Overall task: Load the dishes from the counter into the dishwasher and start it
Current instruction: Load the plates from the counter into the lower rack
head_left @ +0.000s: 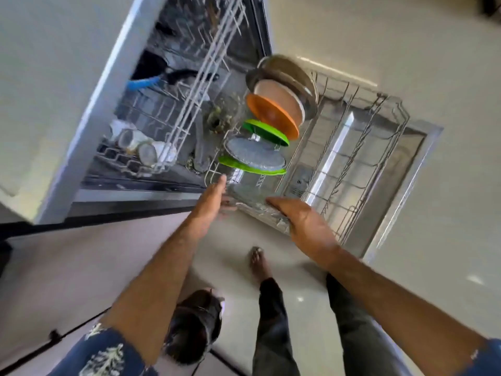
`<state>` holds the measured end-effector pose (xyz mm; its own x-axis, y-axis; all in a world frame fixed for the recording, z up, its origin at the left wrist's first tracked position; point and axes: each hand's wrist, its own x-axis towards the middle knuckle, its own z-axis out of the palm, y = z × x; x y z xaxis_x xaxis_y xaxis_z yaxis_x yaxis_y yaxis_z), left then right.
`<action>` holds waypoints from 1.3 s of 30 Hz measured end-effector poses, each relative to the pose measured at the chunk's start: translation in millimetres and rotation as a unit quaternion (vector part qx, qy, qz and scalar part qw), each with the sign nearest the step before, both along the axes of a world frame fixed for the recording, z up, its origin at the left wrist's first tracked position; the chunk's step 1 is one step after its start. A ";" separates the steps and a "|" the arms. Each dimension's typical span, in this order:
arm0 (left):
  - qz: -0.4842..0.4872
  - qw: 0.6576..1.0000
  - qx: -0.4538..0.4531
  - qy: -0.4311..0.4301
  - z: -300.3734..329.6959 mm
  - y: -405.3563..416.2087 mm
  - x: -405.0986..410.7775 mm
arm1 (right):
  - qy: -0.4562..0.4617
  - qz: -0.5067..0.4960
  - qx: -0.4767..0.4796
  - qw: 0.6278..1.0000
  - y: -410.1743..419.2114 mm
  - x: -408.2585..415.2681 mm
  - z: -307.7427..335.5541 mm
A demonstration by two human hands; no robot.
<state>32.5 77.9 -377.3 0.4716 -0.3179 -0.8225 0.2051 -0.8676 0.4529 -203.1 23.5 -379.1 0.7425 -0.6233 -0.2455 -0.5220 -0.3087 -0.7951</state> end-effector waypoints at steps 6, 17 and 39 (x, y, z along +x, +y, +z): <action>0.165 0.980 -0.093 -0.058 -73.6 8.4 30.7 | 0.025 0.059 -0.043 0.997 18.2 75.8 -72.4; 0.214 0.963 -0.146 -0.080 -125.7 1.7 63.6 | 0.083 0.062 -0.069 0.992 19.8 134.4 -138.6; 0.063 0.990 -0.049 -0.116 -175.2 -30.7 81.2 | 0.197 0.083 -0.113 0.970 0.4 145.6 -173.5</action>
<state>113.7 47.2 -552.5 0.6854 -0.3166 -0.6557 0.1903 -0.7914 0.5810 -57.5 23.9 -552.6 0.7140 -0.5734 -0.4018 -0.6994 -0.5580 -0.4466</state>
